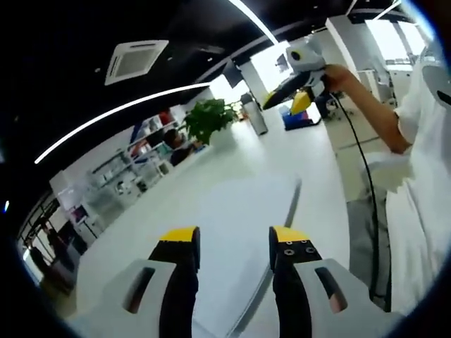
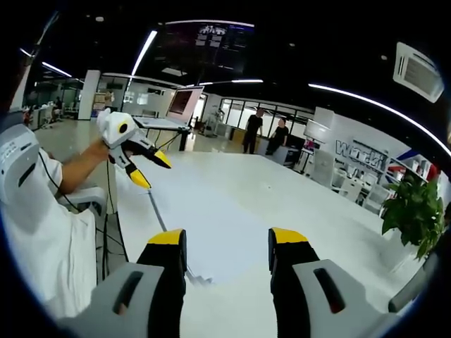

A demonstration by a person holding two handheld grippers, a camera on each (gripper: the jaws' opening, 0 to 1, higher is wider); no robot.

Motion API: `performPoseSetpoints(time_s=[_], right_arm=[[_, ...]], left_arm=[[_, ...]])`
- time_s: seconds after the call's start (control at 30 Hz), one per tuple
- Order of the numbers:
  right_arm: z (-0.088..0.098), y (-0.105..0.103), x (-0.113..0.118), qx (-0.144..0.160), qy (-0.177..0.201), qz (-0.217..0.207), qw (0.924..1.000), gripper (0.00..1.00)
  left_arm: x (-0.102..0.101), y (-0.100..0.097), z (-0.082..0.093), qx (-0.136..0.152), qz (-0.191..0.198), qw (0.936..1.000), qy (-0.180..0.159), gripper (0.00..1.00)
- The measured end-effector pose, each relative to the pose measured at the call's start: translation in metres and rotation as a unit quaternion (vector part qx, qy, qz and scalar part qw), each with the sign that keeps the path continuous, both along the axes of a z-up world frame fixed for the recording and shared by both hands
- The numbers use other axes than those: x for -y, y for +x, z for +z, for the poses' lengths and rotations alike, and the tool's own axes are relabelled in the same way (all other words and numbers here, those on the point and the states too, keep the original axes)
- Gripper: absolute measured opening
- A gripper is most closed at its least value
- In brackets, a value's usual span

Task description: Grasp the top corner of one sheet in the document stack and pull a single sheet out from the document stack, separating that one sheet from the rest and lifting it clear until the single sheet is fully removed from the stack

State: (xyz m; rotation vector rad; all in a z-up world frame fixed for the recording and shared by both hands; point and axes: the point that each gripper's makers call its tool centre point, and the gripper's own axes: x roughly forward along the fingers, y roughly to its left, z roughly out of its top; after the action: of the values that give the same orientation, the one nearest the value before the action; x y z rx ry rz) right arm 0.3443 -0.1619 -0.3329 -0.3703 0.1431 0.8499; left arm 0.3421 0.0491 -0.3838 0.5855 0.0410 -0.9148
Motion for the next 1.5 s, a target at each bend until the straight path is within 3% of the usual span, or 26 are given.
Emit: performPoseSetpoints(time_s=[0.2, 0.97, 1.5], right_arm=[[0.000, 0.000, 0.000, 0.000, -0.001, 0.000, 1.0000, 0.46], [0.000, 0.001, -0.001, 0.000, -0.001, 0.000, 1.0000, 0.46], [0.001, 0.001, 0.000, 0.000, -0.001, 0.000, 1.0000, 0.46]], left_arm=[[0.003, 0.006, -0.007, 0.014, 0.008, 0.9998, 0.015, 0.40], [0.011, 0.018, -0.044, 0.015, 0.008, 0.9970, 0.076, 0.40], [0.012, 0.021, -0.053, 0.014, 0.010, 0.9958, 0.090, 0.40]])
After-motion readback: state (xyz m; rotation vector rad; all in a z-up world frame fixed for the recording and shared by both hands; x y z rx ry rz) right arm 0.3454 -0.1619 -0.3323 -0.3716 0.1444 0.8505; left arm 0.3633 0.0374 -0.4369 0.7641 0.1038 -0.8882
